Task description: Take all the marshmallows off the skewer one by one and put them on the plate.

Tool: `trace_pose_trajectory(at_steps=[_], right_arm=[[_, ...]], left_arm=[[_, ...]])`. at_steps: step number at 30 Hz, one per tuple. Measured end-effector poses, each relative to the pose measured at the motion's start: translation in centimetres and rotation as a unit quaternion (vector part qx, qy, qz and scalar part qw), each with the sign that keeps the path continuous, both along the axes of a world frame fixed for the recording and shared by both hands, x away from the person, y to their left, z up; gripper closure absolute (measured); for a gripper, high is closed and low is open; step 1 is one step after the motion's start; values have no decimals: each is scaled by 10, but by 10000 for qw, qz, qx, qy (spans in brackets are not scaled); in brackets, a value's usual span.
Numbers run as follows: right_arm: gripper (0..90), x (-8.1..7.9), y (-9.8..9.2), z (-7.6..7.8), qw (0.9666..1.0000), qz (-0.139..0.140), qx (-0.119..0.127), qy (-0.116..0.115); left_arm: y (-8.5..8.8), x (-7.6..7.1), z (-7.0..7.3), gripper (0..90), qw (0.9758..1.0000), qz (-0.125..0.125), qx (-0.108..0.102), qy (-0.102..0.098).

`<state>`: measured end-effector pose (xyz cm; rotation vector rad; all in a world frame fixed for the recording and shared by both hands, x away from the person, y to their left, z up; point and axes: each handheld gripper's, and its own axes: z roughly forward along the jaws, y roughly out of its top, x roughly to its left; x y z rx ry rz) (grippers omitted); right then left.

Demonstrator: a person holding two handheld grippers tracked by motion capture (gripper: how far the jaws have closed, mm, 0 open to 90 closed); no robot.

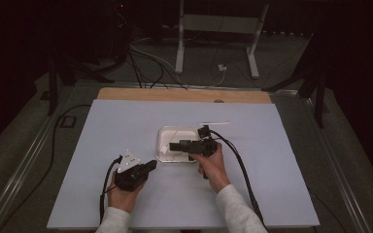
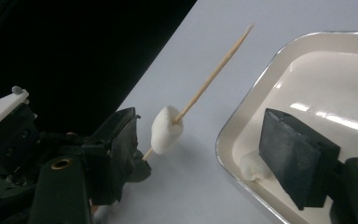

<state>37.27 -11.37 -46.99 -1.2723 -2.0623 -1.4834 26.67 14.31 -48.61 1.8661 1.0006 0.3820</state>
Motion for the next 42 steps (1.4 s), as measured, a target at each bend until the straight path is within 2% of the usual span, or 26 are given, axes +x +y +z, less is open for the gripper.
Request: trace_pose_trajectory(at_steps=[8, 18, 22, 25, 27, 30, 33, 37, 42], right_arm=[[379, -4, 9, -4, 9998, 85, 131, 132], [526, -6, 20, -12, 9983, 153, 353, 433], [618, -7, 25, -15, 9978, 182, 367, 515], [743, -9, 26, -16, 9980, 183, 367, 489], [762, -10, 27, -15, 9980, 196, 381, 472], [775, -12, 29, -14, 9980, 246, 373, 445], [781, -14, 31, -15, 9979, 299, 367, 440], [786, -16, 34, -16, 9977, 368, 363, 442], [794, -17, 33, -14, 9985, 317, 303, 343]], left_arm=[[-3, -1, 1, 900, 10000, 29, -78, -48], [-7, -2, 1, 900, 9999, 53, -73, -71], [-7, -2, 1, 900, 9999, 32, -84, -65], [-8, -1, 0, 900, 9999, -22, -103, -33], [-7, 0, -1, 891, 9999, -46, -160, 13], [-9, 1, -2, 808, 9999, -54, -147, 41], [-11, 2, -3, 794, 9999, -60, -145, 65], [-12, 3, -4, 891, 9999, -33, -63, 151], [-12, 3, -3, 900, 9998, 9, -46, 197]])
